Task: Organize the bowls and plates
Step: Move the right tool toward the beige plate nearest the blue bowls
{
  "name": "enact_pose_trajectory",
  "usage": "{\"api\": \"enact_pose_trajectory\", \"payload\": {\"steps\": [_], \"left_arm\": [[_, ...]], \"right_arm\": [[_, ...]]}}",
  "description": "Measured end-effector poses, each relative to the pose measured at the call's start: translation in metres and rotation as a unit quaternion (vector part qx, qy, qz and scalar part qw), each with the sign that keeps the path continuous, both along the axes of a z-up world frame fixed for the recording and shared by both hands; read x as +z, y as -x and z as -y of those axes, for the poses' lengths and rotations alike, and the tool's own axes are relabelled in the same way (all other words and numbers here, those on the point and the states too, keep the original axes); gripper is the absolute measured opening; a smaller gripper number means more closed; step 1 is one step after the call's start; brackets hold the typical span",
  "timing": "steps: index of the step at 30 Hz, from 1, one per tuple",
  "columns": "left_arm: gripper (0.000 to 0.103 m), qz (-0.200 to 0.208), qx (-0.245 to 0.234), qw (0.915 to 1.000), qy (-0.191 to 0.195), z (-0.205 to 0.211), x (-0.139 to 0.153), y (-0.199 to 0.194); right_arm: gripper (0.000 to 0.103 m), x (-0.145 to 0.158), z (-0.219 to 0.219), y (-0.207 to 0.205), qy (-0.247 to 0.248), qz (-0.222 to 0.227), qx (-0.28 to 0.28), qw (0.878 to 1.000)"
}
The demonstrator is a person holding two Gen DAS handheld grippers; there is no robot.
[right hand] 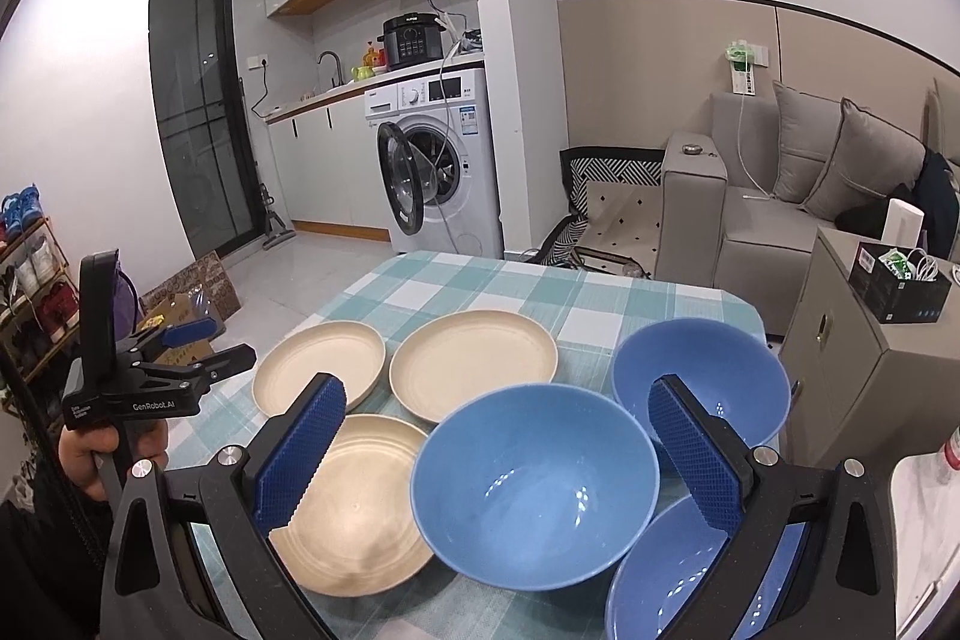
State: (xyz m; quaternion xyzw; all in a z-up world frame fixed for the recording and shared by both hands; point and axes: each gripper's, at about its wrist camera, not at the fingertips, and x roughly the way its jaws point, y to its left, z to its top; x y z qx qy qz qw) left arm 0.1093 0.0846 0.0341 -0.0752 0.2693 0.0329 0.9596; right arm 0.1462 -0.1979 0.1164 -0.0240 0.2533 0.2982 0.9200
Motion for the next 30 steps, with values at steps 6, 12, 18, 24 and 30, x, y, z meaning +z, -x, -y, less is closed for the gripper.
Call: {"api": "enact_pose_trajectory", "payload": {"steps": [6,12,18,24,30], "left_arm": [[0.103,0.01,-0.01,0.9997,-0.022,0.006,0.015,-0.001],[0.103,0.012,-0.017,0.9995,-0.025,0.008,0.027,-0.008],[0.103,0.011,-0.016,0.9994,-0.027,0.001,0.034,-0.023],[0.103,0.001,-0.014,0.9995,-0.028,-0.002,0.033,-0.044],[0.103,-0.015,-0.012,0.9993,-0.03,-0.001,0.024,-0.065]], "right_arm": [[0.103,0.027,0.006,-0.002,-0.016,0.023,-0.004,1.0],[0.103,0.056,0.017,-0.011,-0.03,0.037,-0.01,0.999],[0.103,0.081,0.02,-0.032,-0.026,0.044,-0.022,0.998],[0.103,0.081,0.001,-0.06,-0.003,0.022,-0.015,1.0],[0.103,0.056,-0.027,-0.089,0.027,-0.02,0.007,0.999]]}}
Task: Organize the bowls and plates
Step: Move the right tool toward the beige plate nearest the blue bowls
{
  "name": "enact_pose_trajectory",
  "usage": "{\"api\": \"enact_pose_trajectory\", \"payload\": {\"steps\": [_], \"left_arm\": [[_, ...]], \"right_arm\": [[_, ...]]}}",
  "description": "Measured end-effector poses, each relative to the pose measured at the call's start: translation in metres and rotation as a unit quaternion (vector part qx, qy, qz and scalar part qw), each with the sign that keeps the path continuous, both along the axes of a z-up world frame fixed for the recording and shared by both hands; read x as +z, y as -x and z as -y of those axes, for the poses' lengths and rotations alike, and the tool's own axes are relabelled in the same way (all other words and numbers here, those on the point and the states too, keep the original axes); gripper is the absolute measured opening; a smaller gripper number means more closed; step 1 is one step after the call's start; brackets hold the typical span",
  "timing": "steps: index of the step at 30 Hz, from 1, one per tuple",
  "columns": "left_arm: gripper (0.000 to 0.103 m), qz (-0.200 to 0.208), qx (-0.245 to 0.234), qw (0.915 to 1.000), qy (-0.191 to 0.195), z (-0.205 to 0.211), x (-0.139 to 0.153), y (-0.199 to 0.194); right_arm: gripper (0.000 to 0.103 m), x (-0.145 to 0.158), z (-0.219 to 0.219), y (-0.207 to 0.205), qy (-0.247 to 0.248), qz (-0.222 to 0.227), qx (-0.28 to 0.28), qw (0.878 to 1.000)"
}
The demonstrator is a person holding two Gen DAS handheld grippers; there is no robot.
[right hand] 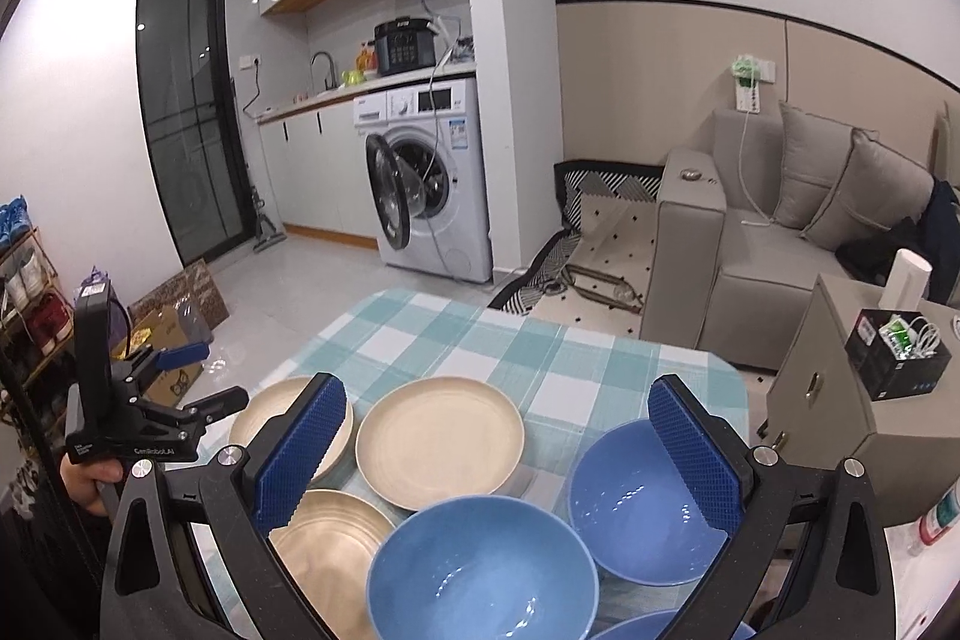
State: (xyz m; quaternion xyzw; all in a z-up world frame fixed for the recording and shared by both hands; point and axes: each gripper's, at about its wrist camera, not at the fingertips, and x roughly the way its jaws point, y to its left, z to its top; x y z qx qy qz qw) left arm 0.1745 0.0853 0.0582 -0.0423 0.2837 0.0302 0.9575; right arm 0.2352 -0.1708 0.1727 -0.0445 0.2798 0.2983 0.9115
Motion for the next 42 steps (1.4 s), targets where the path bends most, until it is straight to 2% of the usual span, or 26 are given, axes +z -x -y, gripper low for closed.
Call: {"api": "enact_pose_trajectory", "payload": {"steps": [5,18,27,31,35,42], "left_arm": [[0.103,-0.014,0.003,0.9999,-0.007,0.001,-0.011,-0.015],[0.102,-0.04,0.005,0.9992,-0.003,-0.006,-0.037,-0.045],[0.098,-0.055,-0.006,0.9985,-0.001,-0.004,-0.049,-0.061],[0.098,-0.062,-0.009,0.998,-0.001,-0.003,-0.055,-0.069],[0.092,-0.069,-0.011,0.9975,0.001,-0.003,-0.059,-0.076],[0.088,-0.081,-0.018,0.9965,0.004,-0.003,-0.066,-0.086]], "right_arm": [[0.103,-0.021,-0.015,-0.022,0.006,-0.045,0.014,0.999],[0.103,-0.061,-0.045,-0.061,0.042,-0.079,0.032,0.995],[0.102,-0.084,-0.053,-0.081,0.059,-0.103,0.033,0.992],[0.1,-0.095,-0.057,-0.088,0.068,-0.113,0.032,0.991],[0.098,-0.104,-0.063,-0.097,0.079,-0.121,0.033,0.989],[0.091,-0.116,-0.074,-0.106,0.096,-0.134,0.043,0.985]]}}
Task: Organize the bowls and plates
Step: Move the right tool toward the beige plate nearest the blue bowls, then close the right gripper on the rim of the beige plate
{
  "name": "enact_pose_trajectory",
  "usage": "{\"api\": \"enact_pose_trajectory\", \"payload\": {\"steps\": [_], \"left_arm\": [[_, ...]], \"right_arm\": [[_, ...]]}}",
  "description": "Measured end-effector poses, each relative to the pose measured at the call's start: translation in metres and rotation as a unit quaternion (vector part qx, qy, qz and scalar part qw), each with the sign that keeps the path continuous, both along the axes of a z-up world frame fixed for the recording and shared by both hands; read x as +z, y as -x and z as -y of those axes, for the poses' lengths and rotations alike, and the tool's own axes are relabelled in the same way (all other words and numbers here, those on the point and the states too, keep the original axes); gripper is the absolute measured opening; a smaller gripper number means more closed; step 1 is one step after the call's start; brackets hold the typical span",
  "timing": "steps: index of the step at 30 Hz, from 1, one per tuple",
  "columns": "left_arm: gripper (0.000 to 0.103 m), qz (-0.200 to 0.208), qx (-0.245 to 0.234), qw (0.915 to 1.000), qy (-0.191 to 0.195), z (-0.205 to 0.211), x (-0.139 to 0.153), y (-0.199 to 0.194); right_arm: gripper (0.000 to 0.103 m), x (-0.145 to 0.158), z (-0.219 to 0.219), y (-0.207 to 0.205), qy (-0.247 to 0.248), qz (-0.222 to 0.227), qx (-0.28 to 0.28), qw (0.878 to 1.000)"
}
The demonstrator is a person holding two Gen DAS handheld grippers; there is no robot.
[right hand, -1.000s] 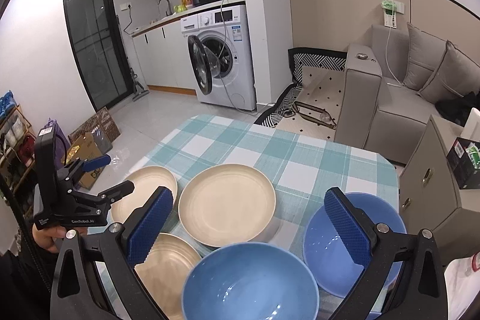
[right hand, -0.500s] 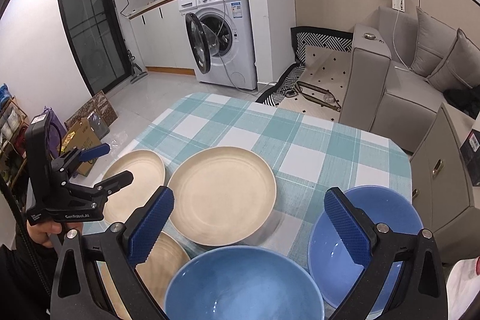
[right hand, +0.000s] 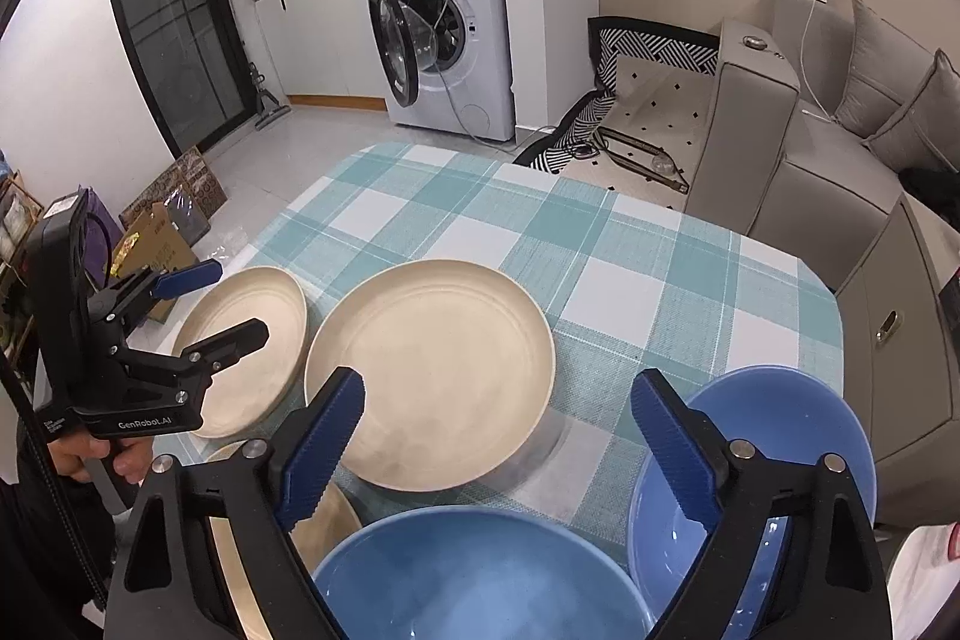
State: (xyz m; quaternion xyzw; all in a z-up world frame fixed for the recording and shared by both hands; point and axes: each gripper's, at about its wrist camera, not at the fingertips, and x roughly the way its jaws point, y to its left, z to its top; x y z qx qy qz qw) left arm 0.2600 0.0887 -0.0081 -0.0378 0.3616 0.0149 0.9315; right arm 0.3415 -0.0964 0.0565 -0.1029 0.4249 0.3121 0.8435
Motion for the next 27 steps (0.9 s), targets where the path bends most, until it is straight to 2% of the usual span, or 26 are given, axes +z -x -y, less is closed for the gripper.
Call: {"api": "enact_pose_trajectory", "payload": {"steps": [6,8,10,11,21,27], "left_arm": [[0.086,-0.012,-0.004,0.9999,-0.001,0.0,-0.007,-0.006],[0.081,-0.017,-0.006,0.9998,0.0,0.0,-0.009,-0.008],[0.079,-0.023,-0.007,0.9997,0.001,0.0,-0.011,-0.011],[0.077,-0.026,-0.008,0.9996,0.001,0.001,-0.013,-0.012],[0.065,-0.075,-0.018,0.9969,0.012,0.003,-0.033,-0.033],[0.062,-0.093,-0.017,0.9955,0.014,0.001,-0.042,-0.039]], "right_arm": [[0.09,-0.011,-0.007,-0.006,0.007,-0.017,0.005,1.0],[0.089,-0.016,-0.009,-0.01,0.011,-0.027,0.003,1.0],[0.08,-0.019,-0.012,-0.012,0.015,-0.036,0.004,0.999],[0.079,-0.023,-0.013,-0.014,0.019,-0.042,0.004,0.999],[0.079,-0.047,-0.02,-0.031,0.04,-0.083,-0.004,0.996],[0.075,-0.055,-0.025,-0.038,0.051,-0.096,-0.004,0.994]]}}
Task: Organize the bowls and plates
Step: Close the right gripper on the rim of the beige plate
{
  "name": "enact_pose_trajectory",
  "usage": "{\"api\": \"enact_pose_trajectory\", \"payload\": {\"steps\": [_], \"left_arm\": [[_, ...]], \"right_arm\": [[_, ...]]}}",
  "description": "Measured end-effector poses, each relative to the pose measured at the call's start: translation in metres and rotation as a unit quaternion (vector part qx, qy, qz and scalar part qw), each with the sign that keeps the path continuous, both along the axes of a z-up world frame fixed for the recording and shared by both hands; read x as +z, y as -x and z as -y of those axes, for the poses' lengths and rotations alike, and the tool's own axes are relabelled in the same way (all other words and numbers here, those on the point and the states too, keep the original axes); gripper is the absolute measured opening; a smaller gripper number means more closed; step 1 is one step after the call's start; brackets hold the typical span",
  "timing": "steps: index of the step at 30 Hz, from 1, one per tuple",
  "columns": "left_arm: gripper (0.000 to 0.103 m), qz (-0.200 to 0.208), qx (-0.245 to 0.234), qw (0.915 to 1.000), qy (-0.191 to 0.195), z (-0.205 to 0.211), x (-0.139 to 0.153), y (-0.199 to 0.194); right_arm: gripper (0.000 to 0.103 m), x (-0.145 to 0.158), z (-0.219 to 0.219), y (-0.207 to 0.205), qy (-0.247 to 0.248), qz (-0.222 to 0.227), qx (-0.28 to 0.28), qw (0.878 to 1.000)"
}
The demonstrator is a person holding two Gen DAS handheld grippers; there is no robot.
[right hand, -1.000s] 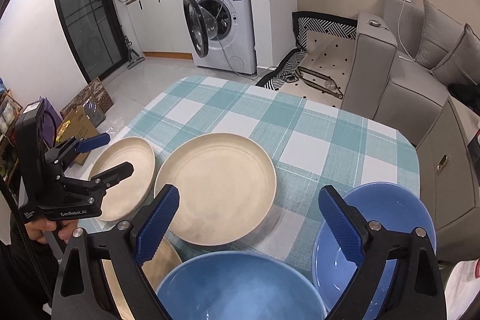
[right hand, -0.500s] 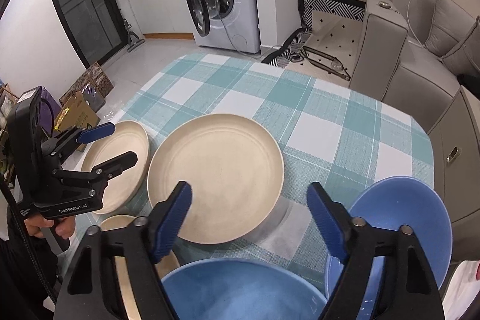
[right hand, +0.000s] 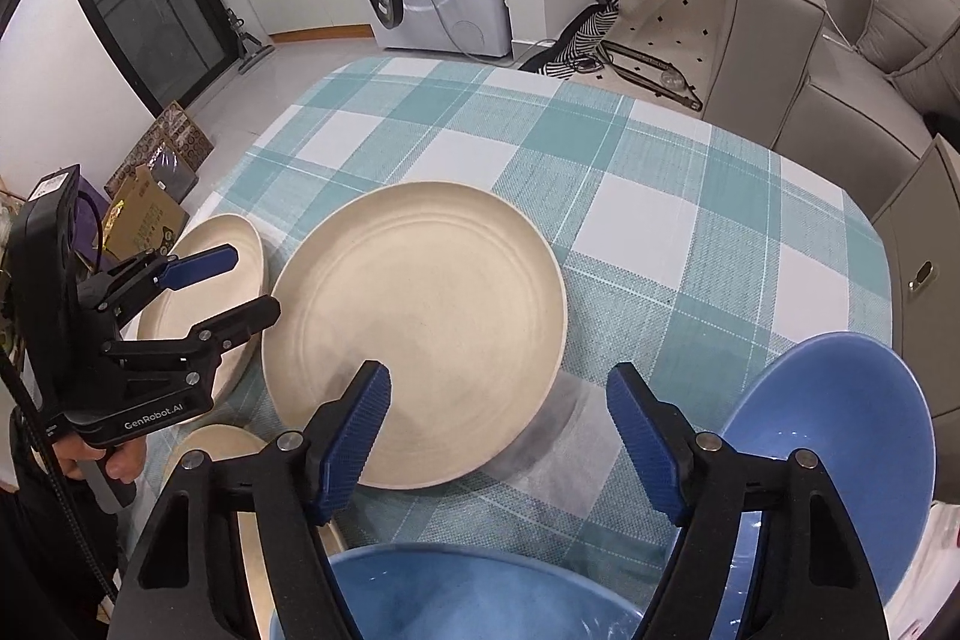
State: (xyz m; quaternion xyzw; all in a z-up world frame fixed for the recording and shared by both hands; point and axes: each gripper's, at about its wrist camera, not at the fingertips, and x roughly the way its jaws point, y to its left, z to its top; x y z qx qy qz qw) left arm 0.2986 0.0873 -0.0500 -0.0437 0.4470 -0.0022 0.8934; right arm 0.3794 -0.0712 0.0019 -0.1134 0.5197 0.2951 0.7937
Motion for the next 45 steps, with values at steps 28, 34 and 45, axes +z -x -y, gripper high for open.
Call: {"api": "enact_pose_trajectory", "payload": {"steps": [28,34,45], "left_arm": [[0.045,-0.046,-0.012,0.9988,0.012,0.002,-0.027,-0.028],[0.045,-0.049,-0.013,0.9987,0.011,0.002,-0.029,-0.031],[0.045,-0.062,-0.022,0.9974,-0.029,0.01,-0.033,-0.036]], "right_arm": [[0.058,-0.03,-0.016,-0.02,0.048,-0.042,0.005,0.998],[0.058,-0.032,-0.022,-0.026,0.066,-0.034,0.004,0.997],[0.051,-0.052,-0.038,-0.038,0.127,-0.049,0.014,0.991]]}}
